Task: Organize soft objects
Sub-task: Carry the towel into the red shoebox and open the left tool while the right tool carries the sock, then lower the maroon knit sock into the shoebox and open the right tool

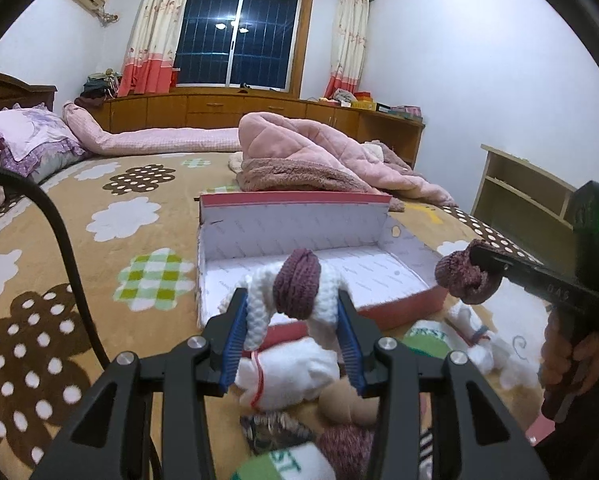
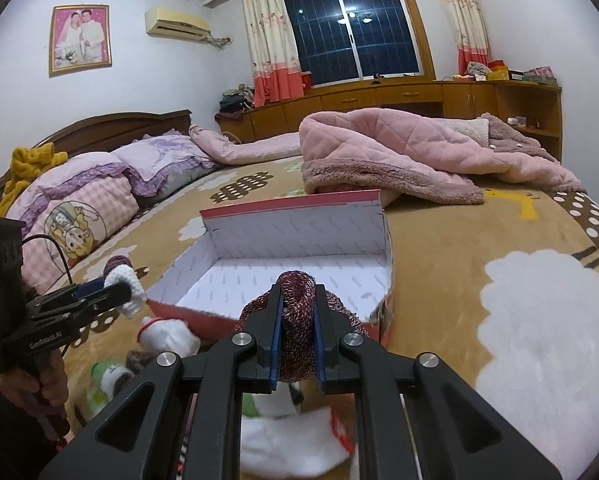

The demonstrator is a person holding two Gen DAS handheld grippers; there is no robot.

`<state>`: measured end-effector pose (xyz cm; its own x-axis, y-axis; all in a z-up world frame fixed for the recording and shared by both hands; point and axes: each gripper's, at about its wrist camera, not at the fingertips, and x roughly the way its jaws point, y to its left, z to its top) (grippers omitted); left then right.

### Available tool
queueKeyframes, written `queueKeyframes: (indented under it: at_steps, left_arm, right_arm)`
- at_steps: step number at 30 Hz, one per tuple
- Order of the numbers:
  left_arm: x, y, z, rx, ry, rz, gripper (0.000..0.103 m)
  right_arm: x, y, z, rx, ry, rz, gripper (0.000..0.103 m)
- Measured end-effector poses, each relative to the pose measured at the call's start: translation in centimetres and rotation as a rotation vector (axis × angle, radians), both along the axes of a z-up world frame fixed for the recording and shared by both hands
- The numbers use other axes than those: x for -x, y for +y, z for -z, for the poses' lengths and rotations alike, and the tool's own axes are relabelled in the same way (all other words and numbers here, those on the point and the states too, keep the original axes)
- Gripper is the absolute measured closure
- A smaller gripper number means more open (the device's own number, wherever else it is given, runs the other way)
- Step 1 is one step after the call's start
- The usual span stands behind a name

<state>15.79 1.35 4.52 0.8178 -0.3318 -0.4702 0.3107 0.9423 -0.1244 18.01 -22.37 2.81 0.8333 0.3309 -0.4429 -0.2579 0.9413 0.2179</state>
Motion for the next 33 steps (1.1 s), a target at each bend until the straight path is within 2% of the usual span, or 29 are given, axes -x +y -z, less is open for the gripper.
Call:
queueKeyframes:
  at_steps: [9, 14, 17, 19, 22, 27, 31, 33]
  left_arm:
    - [-3.7, -0.2, 1.1, 0.011, 0.038, -0.021, 0.057]
    - [-5.3, -1.1, 2.1, -0.057, 0.056, -0.032, 0.053]
    - [-5.7, -1.2, 2.4, -0.068, 0.059, -0.045, 0.046]
    - [-5.9, -1.0, 2.4, -0.063, 0.066, -0.054, 0.042]
    - [-6.2, -0.8, 2.5, -0.068, 0.078, -0.071, 0.033]
    - [-5.8, -1.1, 2.2, -0.085, 0.052, -0.050, 0.017]
    - [-5.1, -1.8, 1.7, -0.115, 0.013, -0.029, 0.011]
    - [-4.9, -1.8, 1.2, -0.101, 0.001, -0.037, 0.008]
  right_arm:
    - [-2.7, 0.7, 0.2, 0.039, -0.027, 0.060, 0.089]
    - [-3.4, 0.7, 0.4, 0.040, -0.034, 0.087, 0.088]
    - [-3.8, 0.5, 0.4, 0.026, -0.031, 0.098, 0.077]
    - [-3.9, 0.4, 0.4, 0.027, -0.028, 0.102, 0.064]
    - [-3.9, 0.5, 0.4, 0.037, -0.023, 0.101, 0.050]
    - [-3.6, 0.8, 0.3, 0.055, -0.028, 0.088, 0.035]
    - [-3.4, 1.1, 0.2, 0.074, -0.034, 0.081, 0.023]
    - [-3.2, 1.2, 0.0, 0.079, -0.043, 0.077, 0.019]
